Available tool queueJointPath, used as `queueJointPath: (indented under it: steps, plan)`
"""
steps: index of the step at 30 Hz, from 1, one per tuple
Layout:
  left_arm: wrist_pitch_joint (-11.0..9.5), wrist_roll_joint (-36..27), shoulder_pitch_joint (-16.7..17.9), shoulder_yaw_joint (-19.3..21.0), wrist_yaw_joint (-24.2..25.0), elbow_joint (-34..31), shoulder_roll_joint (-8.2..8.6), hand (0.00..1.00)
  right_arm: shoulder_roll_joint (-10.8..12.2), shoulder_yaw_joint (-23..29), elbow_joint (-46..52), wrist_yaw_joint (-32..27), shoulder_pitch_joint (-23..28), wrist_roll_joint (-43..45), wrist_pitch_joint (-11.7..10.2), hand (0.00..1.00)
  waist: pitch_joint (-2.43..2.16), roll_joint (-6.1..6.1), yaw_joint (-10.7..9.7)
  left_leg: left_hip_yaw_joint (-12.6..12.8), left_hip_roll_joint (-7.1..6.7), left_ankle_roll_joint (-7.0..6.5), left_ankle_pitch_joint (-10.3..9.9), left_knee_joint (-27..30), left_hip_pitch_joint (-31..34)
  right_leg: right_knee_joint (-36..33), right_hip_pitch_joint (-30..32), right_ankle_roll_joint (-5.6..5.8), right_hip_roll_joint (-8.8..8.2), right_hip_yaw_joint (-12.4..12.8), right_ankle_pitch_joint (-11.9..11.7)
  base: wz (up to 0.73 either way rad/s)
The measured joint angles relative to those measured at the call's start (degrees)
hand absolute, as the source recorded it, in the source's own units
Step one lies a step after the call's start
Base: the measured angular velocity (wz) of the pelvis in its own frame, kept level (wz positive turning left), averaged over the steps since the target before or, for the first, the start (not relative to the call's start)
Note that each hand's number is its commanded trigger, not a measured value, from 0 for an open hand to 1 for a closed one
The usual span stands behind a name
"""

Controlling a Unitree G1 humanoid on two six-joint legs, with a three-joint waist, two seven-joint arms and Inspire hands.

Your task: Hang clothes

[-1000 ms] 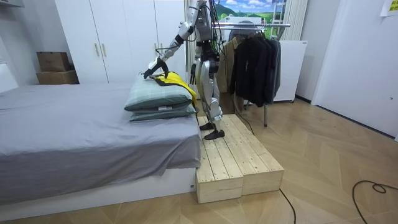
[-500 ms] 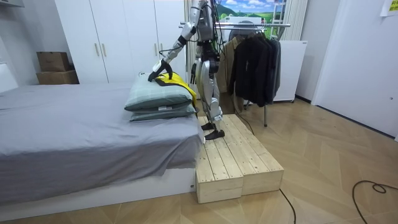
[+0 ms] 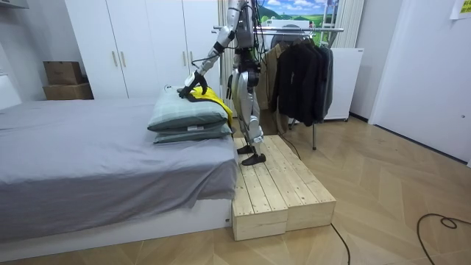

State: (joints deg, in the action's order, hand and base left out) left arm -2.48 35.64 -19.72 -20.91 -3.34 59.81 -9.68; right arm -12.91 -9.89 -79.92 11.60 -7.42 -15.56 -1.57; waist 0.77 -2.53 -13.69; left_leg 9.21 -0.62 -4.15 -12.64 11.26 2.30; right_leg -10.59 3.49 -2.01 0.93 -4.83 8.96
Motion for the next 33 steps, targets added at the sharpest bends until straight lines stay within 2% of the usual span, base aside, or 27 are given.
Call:
queueJointPath:
  steps: [7, 12, 15, 17, 20, 23, 33]
  plan:
    - [-0.07, 0.47, 0.99, 0.68, -0.48, 1.26, -0.03, 0.00, 0.08, 0.04, -0.14, -0.29, 0.26, 0.16, 0.00, 0.00, -0.01, -0.01, 0.22, 0.01, 0.00, -0.06, 0.04, 0.50, -0.05, -0.23, -0.21, -0.09, -0.08, -0.14, -0.05, 0.00]
    - [-0.59, -0.20, 1.06, 2.28, -2.87, 3.08, 0.03, 0.00, 0.54, -0.11, -0.30, -0.66, 0.26, -0.63, 0.02, 0.00, 0.08, 0.18, 0.43, 0.03, 0.01, -0.01, 0.19, 0.52, 0.17, -0.36, 0.11, -0.21, -0.04, 0.00, -0.13, 0.00]
    - [-0.62, -0.18, 0.98, 3.59, -5.09, 3.07, 0.03, 0.00, 0.57, -0.12, -0.34, -0.79, 0.54, -2.17, 0.30, 0.00, 0.07, 0.43, 1.24, 0.08, 0.01, 0.00, 0.30, 0.60, 1.01, -0.71, 1.08, -0.21, -0.06, -0.03, -0.13, 0.00]
    - [-0.88, -0.31, 0.97, 6.17, -6.41, 3.15, 0.00, 0.00, 0.76, -0.11, -0.29, -0.83, 0.67, -2.30, 0.30, 0.00, 0.31, 1.02, 1.79, 0.10, 0.02, 0.05, 0.51, 0.63, 1.59, -1.14, 1.89, -0.22, -0.09, -0.04, -0.13, 0.00]
    - [-1.63, -3.09, 0.58, 9.54, -9.06, 4.50, -0.05, 0.00, 1.16, -0.06, -0.39, -1.21, 0.49, -2.15, 0.29, 0.00, 0.38, 1.71, 1.94, 0.07, 0.03, 0.09, 0.69, 0.58, 2.30, -1.23, 2.73, -0.31, -0.10, 0.05, -0.19, 0.00]
    - [-1.66, -6.66, -0.16, 10.85, -11.33, 5.63, -0.09, 0.00, 1.32, -0.08, -0.41, -2.31, 0.51, -1.88, 0.26, 0.00, 0.39, 1.83, 2.29, 0.07, 0.03, 0.09, 0.69, 0.54, 2.72, -1.15, 3.20, -0.32, -0.09, 0.06, -0.19, 0.00]
    - [-1.76, -8.69, -1.74, 11.13, -14.03, 7.27, -0.08, 0.00, 1.54, -0.26, -0.44, -3.77, -0.23, -2.22, 0.21, 0.00, 0.62, 1.96, 3.10, 0.06, 0.10, 0.17, 0.77, 0.50, 4.28, -1.06, 4.66, -0.45, -0.04, 0.00, -0.29, 0.00]
